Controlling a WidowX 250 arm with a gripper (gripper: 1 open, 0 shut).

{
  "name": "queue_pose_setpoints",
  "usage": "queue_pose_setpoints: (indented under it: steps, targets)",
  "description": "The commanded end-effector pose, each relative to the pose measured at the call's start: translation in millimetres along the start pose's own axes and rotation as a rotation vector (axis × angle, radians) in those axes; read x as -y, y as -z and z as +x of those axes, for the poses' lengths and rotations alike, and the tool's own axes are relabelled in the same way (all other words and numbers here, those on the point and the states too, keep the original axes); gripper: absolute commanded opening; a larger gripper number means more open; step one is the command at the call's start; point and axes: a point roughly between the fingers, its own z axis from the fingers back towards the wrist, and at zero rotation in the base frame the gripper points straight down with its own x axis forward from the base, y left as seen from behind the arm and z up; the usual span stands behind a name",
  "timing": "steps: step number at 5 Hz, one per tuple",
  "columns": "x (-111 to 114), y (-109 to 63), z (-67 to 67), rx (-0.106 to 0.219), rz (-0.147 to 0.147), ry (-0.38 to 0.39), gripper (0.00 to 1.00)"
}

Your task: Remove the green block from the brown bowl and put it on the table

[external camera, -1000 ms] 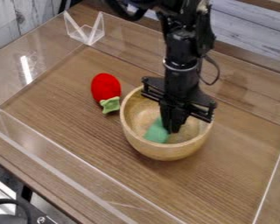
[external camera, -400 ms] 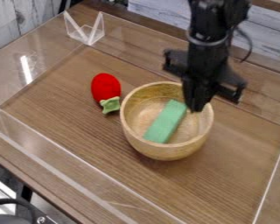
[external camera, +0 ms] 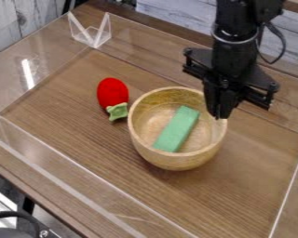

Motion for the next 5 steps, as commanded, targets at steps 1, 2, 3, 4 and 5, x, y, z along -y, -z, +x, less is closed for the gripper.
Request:
queue_pose_setpoints:
  steps: [1,2,3,4,5]
  targets:
    - [-6.2,-9.2,4.3,0.023,-0.010,0.007,1.00]
    - [-13.1,-5.3,6.6,0.000,-0.010,0.015,1.00]
    - [-14.9,3.0,-3.5,-0.021,-0.006,-0.005,1.00]
    - [-17.0,12.3,-13.0,-0.036,-0.002,-0.026,1.00]
    - [-30.4,28.6,-15.5,-0.046,0.000,-0.019,1.00]
